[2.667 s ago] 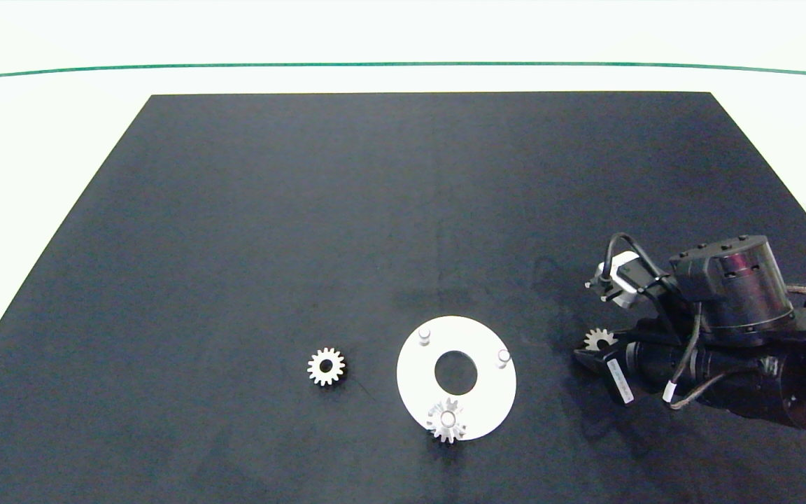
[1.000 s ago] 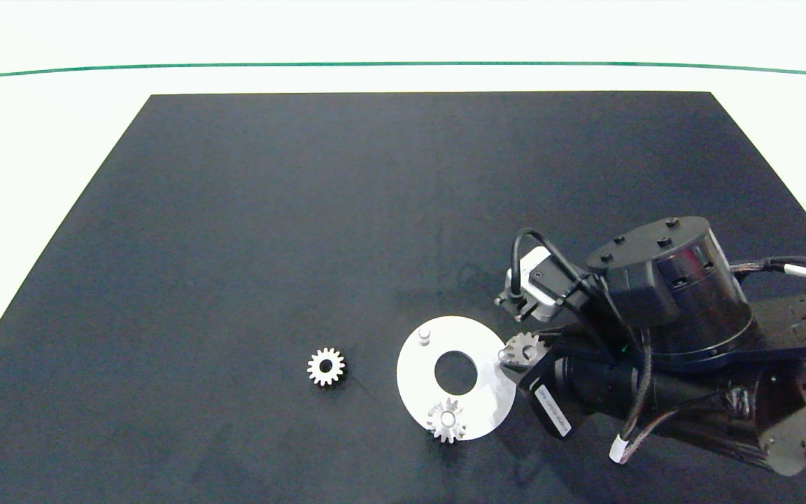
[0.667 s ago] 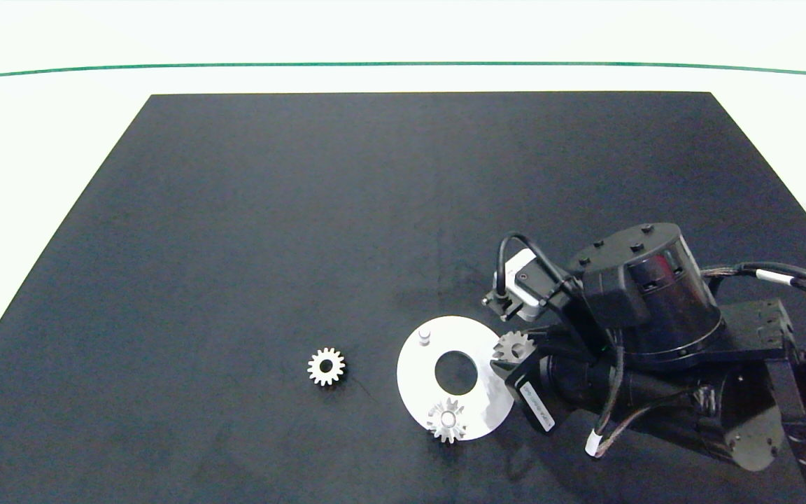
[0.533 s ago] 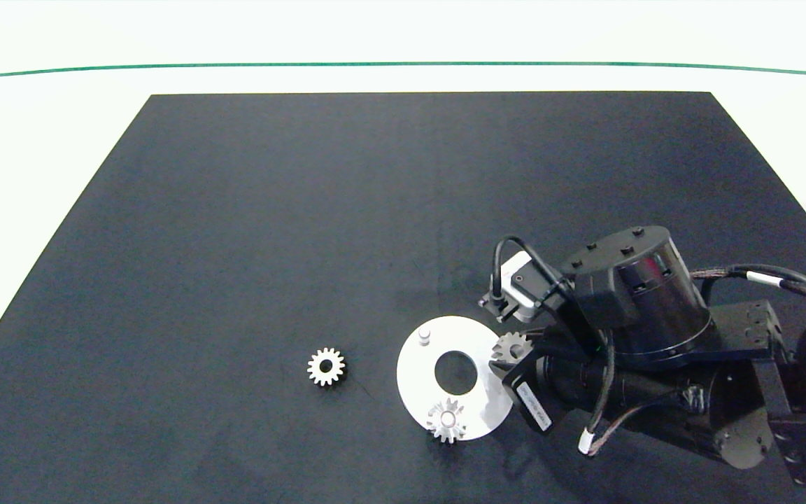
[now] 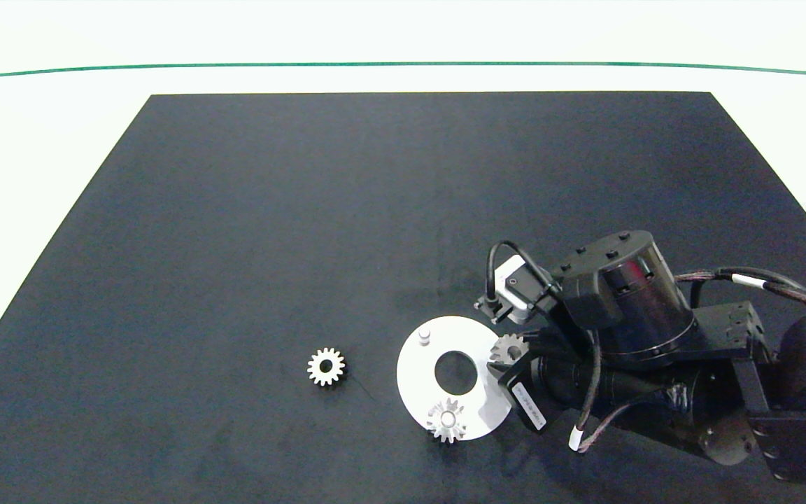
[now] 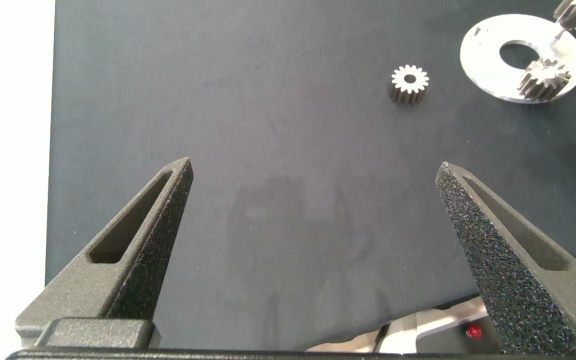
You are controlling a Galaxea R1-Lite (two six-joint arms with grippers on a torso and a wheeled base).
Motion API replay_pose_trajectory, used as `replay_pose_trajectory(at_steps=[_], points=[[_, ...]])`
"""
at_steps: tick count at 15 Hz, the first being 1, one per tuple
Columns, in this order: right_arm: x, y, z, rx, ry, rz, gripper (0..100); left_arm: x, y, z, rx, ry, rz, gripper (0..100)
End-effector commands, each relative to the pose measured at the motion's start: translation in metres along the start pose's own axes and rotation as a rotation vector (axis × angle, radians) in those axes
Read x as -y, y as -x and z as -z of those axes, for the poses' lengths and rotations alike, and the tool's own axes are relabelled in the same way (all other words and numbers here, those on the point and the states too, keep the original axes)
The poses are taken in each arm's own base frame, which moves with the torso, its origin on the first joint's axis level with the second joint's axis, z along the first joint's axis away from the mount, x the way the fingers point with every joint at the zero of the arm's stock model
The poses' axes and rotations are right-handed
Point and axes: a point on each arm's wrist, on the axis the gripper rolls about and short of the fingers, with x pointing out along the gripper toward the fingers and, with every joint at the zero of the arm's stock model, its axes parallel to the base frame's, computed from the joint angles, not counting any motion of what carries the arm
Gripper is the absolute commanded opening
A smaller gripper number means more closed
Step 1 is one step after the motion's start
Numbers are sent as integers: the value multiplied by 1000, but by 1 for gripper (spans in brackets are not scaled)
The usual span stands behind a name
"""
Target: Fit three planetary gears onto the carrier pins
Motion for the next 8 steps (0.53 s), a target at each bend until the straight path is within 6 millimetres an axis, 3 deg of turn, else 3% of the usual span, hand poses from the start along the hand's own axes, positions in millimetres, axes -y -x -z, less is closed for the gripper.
replay_pose_trajectory(at_steps=[1, 8], points=[[0, -1, 0, 5, -1, 2, 4, 0, -1, 0, -7, 0, 2, 100], [-1, -3, -1, 11, -6, 4, 4, 0, 0, -2, -1, -1, 1, 100]])
